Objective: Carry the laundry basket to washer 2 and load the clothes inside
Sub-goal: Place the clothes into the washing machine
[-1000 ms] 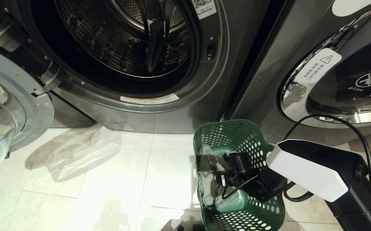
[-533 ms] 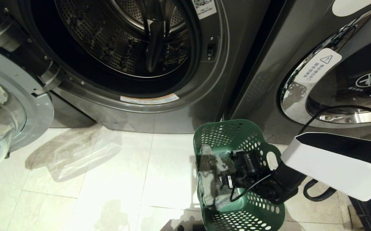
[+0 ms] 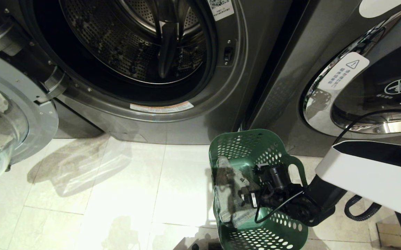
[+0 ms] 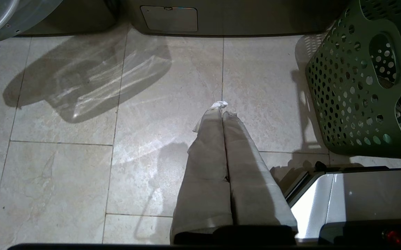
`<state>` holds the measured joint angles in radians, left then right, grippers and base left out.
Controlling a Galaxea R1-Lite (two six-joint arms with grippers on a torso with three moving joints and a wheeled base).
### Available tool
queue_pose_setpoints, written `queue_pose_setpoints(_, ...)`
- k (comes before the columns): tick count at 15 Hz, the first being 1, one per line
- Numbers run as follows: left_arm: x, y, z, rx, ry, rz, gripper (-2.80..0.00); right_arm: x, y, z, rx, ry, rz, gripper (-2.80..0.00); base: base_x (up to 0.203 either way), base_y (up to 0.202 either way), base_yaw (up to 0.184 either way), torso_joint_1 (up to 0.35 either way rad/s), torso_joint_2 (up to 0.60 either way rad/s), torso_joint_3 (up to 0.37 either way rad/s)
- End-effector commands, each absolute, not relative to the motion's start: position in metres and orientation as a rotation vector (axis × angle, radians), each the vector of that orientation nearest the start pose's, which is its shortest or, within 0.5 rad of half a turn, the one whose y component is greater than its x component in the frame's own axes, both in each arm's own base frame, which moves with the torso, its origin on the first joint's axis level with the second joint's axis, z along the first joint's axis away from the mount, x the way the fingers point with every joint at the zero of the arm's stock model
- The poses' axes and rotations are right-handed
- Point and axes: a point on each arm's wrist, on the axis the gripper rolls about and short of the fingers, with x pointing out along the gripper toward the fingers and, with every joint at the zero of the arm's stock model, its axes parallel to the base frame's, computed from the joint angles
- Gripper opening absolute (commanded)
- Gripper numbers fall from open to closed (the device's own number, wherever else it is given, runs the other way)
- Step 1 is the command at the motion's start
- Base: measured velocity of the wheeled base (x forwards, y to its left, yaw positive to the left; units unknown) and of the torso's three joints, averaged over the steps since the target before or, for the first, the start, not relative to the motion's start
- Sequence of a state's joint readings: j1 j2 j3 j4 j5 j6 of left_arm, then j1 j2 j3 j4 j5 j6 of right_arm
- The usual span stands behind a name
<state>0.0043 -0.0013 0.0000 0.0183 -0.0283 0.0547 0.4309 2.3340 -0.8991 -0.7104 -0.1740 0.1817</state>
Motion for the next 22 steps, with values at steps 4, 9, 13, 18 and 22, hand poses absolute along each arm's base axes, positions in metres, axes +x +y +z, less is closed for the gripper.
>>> queue_pose_setpoints(4,-0.0229,-0.0007,0.0736,0.052,0.016,-0.023,-2.80,0.3493,0.1563,-0.0126,-0.042,0.705,0.180,0.00,0.000,0.000,0.000,0.000,0.00,0.000)
queue_pose_setpoints(9,-0.0228,-0.0007,0.0731,0.053,0.018,-0.023,-2.80,0.3498,0.1559,-0.0135,-0.042,0.706,0.179,0.00,0.002,0.106,0.000,0.001,0.00,-0.001)
queue_pose_setpoints(13,-0.0229,-0.0007,0.0736,0.053,0.016,-0.023,-2.80,0.3501,0.1560,-0.0136,-0.043,0.705,0.177,0.00,0.000,0.088,-0.001,0.002,0.00,0.002)
queue_pose_setpoints(18,-0.0228,-0.0007,0.0730,0.058,0.019,-0.022,-2.80,0.3497,0.1552,-0.0138,-0.045,0.707,0.175,0.00,0.000,0.000,0.000,0.000,0.00,0.000)
queue_pose_setpoints(22,-0.0228,-0.0006,0.0731,0.051,0.018,-0.022,-2.80,0.3529,0.1514,-0.0131,-0.048,0.701,0.167,0.00,0.000,0.000,0.000,0.000,0.00,0.000)
